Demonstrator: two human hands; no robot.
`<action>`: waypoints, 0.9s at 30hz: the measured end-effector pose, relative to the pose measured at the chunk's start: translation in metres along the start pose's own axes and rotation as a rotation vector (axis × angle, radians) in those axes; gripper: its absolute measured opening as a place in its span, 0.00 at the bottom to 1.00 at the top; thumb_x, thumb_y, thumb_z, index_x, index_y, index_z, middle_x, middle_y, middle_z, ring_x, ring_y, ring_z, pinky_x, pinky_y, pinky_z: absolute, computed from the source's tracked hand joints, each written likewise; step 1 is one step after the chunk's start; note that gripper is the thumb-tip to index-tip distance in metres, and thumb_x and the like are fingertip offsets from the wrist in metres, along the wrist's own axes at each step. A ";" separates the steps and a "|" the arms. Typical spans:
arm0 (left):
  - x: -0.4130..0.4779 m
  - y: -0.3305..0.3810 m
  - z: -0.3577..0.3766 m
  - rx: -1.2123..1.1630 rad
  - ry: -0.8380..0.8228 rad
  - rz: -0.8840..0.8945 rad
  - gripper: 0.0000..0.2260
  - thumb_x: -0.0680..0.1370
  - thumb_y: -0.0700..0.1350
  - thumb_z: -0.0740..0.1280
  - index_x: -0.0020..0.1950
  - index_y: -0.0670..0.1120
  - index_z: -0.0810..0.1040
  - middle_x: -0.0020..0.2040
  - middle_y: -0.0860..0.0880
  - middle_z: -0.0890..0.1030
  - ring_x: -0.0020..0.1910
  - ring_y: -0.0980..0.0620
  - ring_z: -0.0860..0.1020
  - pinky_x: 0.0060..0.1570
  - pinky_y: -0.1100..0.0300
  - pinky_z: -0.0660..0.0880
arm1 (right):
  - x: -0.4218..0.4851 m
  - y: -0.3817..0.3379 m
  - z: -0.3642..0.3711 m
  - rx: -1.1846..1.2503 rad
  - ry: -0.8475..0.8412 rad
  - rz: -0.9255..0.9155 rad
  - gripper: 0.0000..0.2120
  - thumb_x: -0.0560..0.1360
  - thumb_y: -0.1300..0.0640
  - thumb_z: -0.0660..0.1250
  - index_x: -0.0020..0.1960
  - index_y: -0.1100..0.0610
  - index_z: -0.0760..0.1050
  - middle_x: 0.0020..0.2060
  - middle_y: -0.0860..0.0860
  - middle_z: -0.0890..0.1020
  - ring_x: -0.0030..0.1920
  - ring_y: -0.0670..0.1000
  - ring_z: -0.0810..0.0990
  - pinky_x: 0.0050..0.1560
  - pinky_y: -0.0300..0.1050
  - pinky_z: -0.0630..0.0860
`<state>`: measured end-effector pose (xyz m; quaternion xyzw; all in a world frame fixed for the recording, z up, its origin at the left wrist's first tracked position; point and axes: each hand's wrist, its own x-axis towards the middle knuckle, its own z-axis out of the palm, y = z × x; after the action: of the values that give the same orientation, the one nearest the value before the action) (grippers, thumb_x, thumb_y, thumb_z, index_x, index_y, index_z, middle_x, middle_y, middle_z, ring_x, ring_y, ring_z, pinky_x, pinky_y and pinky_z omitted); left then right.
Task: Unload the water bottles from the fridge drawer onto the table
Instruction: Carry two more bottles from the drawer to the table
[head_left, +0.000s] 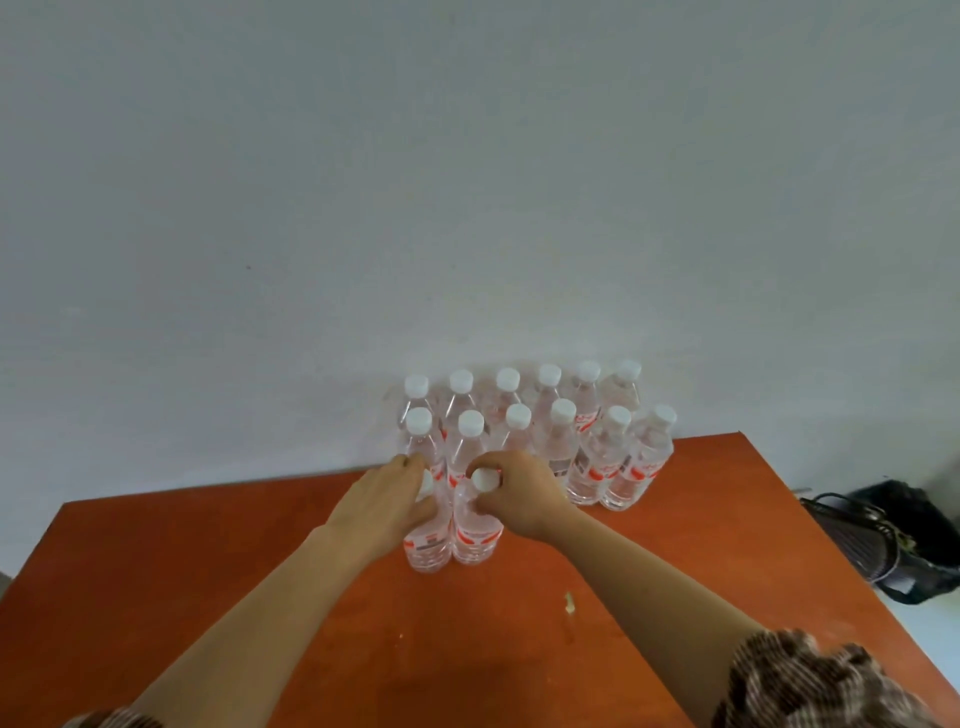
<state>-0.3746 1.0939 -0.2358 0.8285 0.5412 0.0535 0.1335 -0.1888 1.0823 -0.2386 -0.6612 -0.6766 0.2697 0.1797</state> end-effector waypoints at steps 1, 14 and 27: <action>0.002 -0.001 0.000 -0.004 -0.004 0.002 0.14 0.78 0.49 0.64 0.59 0.44 0.69 0.54 0.45 0.77 0.50 0.43 0.78 0.45 0.52 0.73 | 0.003 0.000 0.001 0.002 0.002 0.002 0.17 0.68 0.59 0.73 0.56 0.50 0.80 0.51 0.49 0.83 0.50 0.52 0.80 0.47 0.44 0.74; 0.009 0.000 0.004 -0.165 0.033 -0.006 0.16 0.80 0.48 0.62 0.67 0.49 0.66 0.54 0.46 0.71 0.46 0.45 0.77 0.45 0.53 0.76 | 0.009 -0.001 -0.005 -0.316 -0.079 -0.076 0.22 0.78 0.50 0.63 0.69 0.50 0.65 0.59 0.53 0.76 0.56 0.58 0.78 0.49 0.50 0.74; 0.001 0.005 0.011 -0.242 0.130 -0.078 0.17 0.81 0.48 0.62 0.69 0.50 0.65 0.57 0.47 0.73 0.48 0.48 0.79 0.46 0.58 0.76 | 0.007 -0.004 -0.002 -0.113 -0.024 0.010 0.18 0.75 0.54 0.68 0.63 0.57 0.69 0.56 0.54 0.79 0.55 0.55 0.78 0.50 0.46 0.74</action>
<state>-0.3666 1.0912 -0.2449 0.7794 0.5702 0.1665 0.1992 -0.1908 1.0891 -0.2356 -0.6704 -0.6896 0.2396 0.1327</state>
